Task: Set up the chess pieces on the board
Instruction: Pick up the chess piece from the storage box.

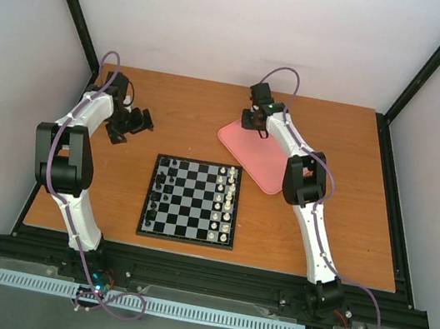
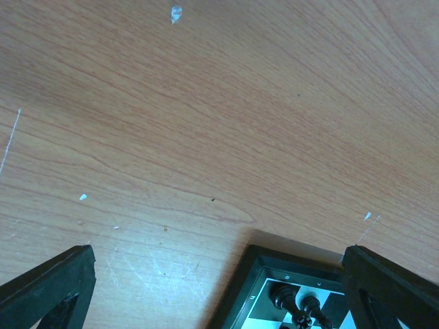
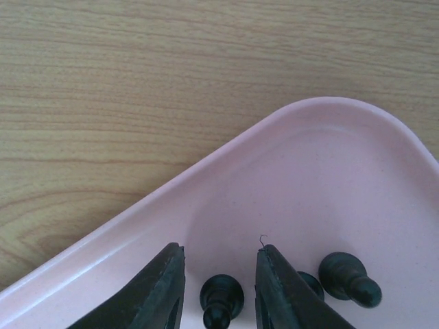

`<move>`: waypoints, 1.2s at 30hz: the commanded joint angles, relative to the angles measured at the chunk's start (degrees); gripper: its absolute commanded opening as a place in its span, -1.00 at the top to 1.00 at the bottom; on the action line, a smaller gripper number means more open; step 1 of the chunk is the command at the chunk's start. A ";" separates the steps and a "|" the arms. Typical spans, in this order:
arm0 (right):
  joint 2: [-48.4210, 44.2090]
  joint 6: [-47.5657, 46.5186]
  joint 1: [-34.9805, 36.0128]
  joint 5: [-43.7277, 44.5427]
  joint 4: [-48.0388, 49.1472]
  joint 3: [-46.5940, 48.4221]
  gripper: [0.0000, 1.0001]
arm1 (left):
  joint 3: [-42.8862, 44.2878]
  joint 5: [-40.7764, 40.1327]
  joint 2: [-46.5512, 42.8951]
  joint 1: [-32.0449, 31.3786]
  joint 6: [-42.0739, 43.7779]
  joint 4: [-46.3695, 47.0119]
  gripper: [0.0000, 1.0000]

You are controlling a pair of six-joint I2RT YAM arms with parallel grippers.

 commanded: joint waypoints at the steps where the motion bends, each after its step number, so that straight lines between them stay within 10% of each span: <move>1: 0.74 0.15 -0.56 1.29 -0.27 1.60 0.31 | 2.21 0.20 0.43 0.50 0.68 -0.52 -1.00; 21: -0.69 -2.02 -0.37 1.39 -1.39 1.15 0.94 | 1.69 0.26 0.06 0.49 1.01 -0.45 -1.00; 36: -31.37 -4.48 8.28 0.57 -2.40 -23.62 0.94 | 0.77 0.03 -1.66 0.45 1.10 0.58 -0.99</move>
